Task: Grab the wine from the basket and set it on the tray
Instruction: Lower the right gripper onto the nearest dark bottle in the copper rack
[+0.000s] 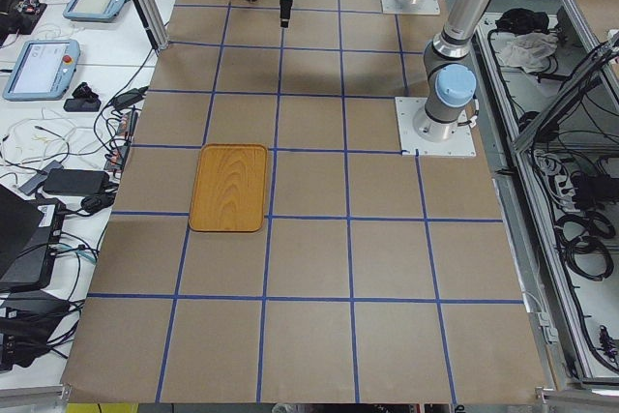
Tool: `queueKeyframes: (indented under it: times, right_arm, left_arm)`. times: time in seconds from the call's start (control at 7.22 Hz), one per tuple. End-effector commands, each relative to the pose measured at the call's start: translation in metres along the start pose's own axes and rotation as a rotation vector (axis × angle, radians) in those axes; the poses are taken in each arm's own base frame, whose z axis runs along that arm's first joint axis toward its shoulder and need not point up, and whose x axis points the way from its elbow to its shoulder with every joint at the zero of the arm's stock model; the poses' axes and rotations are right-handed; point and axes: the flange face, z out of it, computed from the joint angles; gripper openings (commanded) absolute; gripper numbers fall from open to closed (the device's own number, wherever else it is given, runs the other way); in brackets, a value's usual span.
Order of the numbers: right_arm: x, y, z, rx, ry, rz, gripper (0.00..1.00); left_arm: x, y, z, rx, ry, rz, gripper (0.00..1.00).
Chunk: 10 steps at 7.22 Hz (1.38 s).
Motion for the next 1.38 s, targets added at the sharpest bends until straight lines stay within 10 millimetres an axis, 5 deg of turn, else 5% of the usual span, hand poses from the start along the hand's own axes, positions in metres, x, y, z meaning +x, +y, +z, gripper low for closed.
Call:
queueKeyframes:
  times: [0.0,0.42,0.69,0.83,0.97,1.25]
  right_arm:
    - [0.008,-0.006,0.020,-0.012,-0.012,0.004,0.85]
    - [0.007,-0.008,0.036,-0.029,-0.036,0.012,0.59]
    - [0.007,-0.008,0.032,-0.026,-0.033,0.033,0.24]
    - [0.006,-0.007,0.027,-0.020,-0.030,0.038,0.14]
    - [0.006,-0.006,0.020,-0.014,-0.028,0.038,0.09]
    - [0.000,0.007,-0.038,0.030,-0.010,0.043,0.08]
  left_arm:
    - [0.000,0.000,0.001,-0.002,0.000,0.000,1.00]
    - [0.000,0.000,0.001,-0.002,0.000,0.002,1.00]
    - [0.000,0.000,0.001,-0.002,0.000,0.000,1.00]
    - [0.000,0.000,0.001,-0.002,0.000,0.000,1.00]
    - [0.000,-0.001,0.002,-0.004,0.000,0.000,1.00]
    - [0.000,-0.001,0.002,-0.002,0.000,0.002,1.00]
